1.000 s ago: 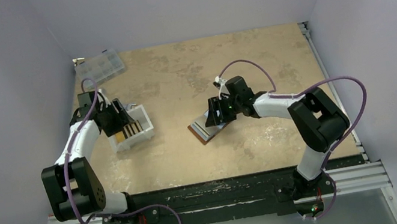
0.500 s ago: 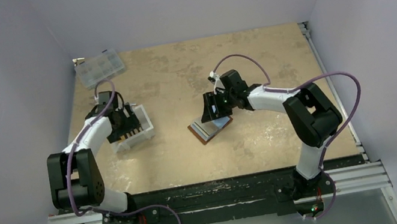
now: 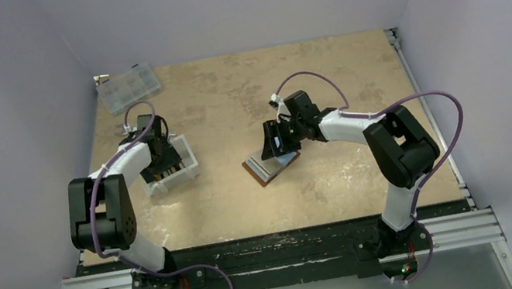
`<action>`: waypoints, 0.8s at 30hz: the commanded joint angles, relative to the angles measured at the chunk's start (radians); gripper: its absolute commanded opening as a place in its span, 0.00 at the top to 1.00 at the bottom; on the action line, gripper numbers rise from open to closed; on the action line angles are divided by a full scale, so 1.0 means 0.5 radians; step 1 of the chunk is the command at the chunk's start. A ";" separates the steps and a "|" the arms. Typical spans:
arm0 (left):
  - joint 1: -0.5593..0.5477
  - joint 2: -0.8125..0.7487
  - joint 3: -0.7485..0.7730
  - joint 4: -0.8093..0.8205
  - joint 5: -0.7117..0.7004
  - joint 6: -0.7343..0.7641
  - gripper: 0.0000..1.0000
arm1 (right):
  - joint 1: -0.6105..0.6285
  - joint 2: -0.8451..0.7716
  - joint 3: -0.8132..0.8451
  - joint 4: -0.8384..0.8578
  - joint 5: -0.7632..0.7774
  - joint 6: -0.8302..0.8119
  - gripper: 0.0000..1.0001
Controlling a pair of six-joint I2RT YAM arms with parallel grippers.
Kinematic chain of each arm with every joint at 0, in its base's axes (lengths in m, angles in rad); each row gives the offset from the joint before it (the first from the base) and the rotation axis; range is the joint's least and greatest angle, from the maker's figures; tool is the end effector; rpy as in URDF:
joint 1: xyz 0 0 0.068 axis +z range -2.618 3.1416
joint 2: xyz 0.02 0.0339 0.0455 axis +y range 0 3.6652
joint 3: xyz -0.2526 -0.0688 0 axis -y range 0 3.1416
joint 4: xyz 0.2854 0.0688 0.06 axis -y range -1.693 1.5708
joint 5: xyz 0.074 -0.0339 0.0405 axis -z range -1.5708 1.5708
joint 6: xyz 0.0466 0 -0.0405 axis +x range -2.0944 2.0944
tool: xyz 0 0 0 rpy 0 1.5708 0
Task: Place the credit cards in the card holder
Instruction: Pick up the credit card from the storage box.
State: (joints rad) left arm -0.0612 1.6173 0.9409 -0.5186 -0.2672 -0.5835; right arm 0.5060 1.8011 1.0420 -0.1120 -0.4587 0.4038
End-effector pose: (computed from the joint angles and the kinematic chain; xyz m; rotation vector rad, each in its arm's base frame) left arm 0.3356 -0.0082 0.1233 -0.7629 2.5878 0.1814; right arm 0.3404 0.2122 0.1179 -0.3470 2.5346 0.9432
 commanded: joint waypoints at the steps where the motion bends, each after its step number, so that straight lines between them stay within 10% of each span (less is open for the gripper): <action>1: -0.009 0.177 -0.073 0.111 0.132 -0.003 0.37 | -0.024 -0.103 -0.016 0.011 -0.003 -0.051 0.33; 16: -0.013 -0.118 -0.046 0.054 0.215 0.062 0.73 | -0.033 -0.084 -0.007 0.015 -0.027 -0.053 0.33; 24: -0.009 -0.248 0.009 -0.026 0.275 0.118 0.67 | -0.034 -0.092 -0.004 0.011 -0.031 -0.053 0.33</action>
State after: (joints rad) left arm -0.0624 1.5433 0.9344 -0.4988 -0.1867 -0.5552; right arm 0.4915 1.7977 1.0382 -0.1123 -0.4625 0.3977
